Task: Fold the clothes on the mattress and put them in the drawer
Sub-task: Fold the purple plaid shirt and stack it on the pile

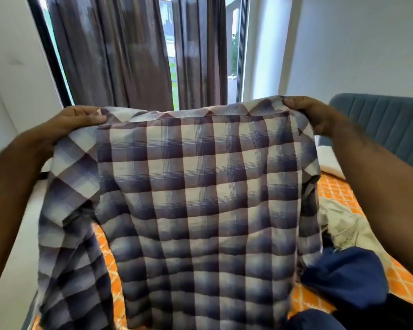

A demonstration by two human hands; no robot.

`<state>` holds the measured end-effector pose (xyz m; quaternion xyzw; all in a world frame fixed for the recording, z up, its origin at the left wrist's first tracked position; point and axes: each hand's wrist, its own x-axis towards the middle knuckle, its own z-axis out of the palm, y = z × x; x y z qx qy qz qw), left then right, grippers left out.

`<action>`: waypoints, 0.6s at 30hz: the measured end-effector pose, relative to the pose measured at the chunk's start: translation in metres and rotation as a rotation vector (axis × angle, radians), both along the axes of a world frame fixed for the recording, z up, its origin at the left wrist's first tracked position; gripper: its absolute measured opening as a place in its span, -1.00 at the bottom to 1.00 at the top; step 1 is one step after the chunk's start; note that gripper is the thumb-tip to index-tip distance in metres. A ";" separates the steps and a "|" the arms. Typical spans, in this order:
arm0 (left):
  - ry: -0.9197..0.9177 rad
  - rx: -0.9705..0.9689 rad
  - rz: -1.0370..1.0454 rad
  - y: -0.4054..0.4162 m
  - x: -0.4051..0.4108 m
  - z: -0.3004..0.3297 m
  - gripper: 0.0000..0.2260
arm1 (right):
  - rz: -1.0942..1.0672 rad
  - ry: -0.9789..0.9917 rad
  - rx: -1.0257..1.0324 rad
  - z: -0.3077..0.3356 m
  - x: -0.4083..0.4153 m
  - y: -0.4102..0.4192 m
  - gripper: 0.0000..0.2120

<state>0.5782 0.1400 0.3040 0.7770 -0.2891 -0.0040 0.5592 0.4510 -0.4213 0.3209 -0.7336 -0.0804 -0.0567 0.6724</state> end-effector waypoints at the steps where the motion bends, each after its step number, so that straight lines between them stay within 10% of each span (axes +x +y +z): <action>1: 0.027 -0.010 0.000 -0.005 0.001 -0.007 -0.82 | -0.031 0.023 -0.038 -0.013 0.016 -0.004 -0.74; 7: -0.437 0.426 0.237 -0.048 0.072 -0.110 -0.90 | -0.304 0.051 -0.377 -0.123 0.119 -0.003 -0.77; 18: -0.584 0.766 0.568 -0.106 0.231 -0.243 -0.83 | -0.716 0.002 -0.951 -0.259 0.266 -0.010 -0.84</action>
